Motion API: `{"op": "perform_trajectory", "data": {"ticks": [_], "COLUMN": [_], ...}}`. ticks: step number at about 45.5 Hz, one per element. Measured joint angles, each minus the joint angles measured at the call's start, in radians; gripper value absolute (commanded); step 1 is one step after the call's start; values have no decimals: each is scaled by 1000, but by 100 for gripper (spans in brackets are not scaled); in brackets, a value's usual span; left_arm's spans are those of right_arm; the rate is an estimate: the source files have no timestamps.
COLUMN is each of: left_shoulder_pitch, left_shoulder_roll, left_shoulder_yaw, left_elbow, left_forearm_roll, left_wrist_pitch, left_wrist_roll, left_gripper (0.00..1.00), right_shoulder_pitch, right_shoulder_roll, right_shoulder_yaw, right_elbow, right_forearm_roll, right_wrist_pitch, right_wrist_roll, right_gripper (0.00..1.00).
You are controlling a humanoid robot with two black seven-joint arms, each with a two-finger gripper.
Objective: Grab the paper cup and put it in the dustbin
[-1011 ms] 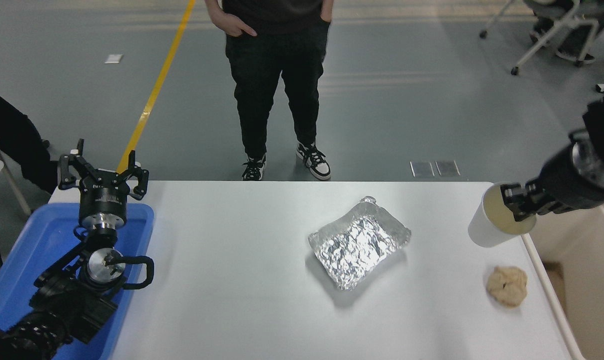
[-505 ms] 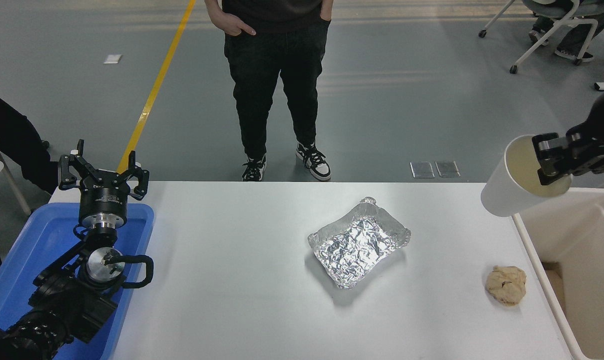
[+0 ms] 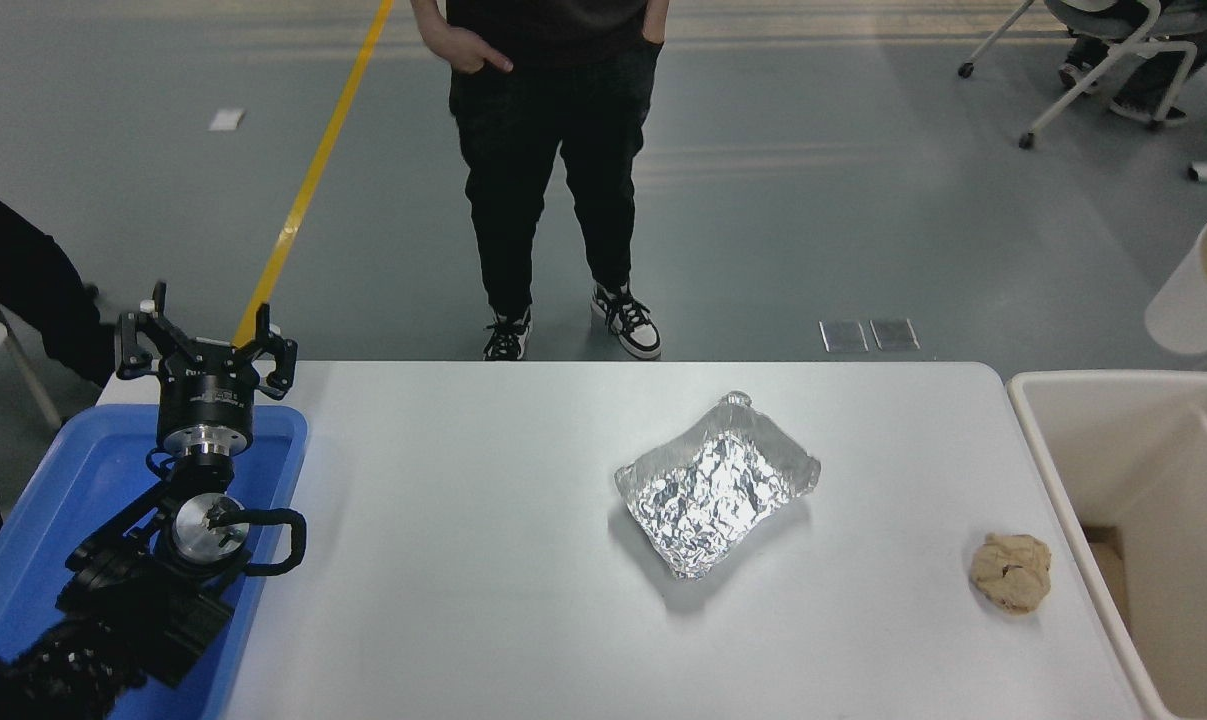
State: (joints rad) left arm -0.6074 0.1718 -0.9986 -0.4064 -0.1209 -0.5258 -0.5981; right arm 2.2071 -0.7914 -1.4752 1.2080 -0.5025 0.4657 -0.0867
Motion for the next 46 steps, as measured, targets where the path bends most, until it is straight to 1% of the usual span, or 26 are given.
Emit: {"op": "perform_trajectory", "data": {"ticks": [7, 12, 17, 23, 30, 36, 37, 39, 40, 42, 43, 45, 46], "left_shoulder_pitch": [0, 0, 0, 0, 0, 0, 0, 0, 0, 0, 0, 0, 0], "left_shoulder_roll": [0, 0, 0, 0, 0, 0, 0, 0, 0, 0, 0, 0, 0], "left_shoulder_yaw": [0, 0, 0, 0, 0, 0, 0, 0, 0, 0, 0, 0, 0], "left_elbow": [0, 0, 0, 0, 0, 0, 0, 0, 0, 0, 0, 0, 0], "left_forearm_roll": [0, -1, -1, -1, -2, -2, -2, -2, -2, -2, -2, -2, -2], "left_wrist_pitch": [1, 1, 1, 1, 1, 1, 1, 1, 1, 1, 1, 1, 1], "left_wrist_roll": [0, 0, 0, 0, 0, 0, 0, 0, 0, 0, 0, 0, 0], "left_gripper": [99, 99, 99, 99, 99, 99, 99, 99, 99, 99, 99, 99, 99], "right_shoulder_pitch": [-344, -577, -827, -1026, -1175, -1252, -1267, -1284, -1296, -1308, -1315, -1327, -1331], "right_shoulder_roll": [-42, -36, 3, 69, 141, 183, 192, 203, 209, 216, 220, 227, 230], "right_shoulder_yaw": [102, 206, 343, 450, 530, 593, 605, 619, 629, 640, 646, 658, 662], "right_elbow": [-191, -309, -423, -528, -615, -658, -668, -677, -686, -697, -701, -709, -712], "right_forearm_roll": [-20, 4, 79, 168, 251, 289, 295, 302, 306, 311, 314, 319, 320], "right_wrist_pitch": [-152, -226, -286, -334, -374, -397, -402, -405, -408, -412, -414, -416, -417], "right_wrist_roll": [-1, -2, -4, -7, -19, -34, -38, -42, -44, -48, -49, -51, -52], "right_gripper": [0, 0, 0, 0, 0, 0, 3, 16, 25, 54, 62, 71, 78]}}
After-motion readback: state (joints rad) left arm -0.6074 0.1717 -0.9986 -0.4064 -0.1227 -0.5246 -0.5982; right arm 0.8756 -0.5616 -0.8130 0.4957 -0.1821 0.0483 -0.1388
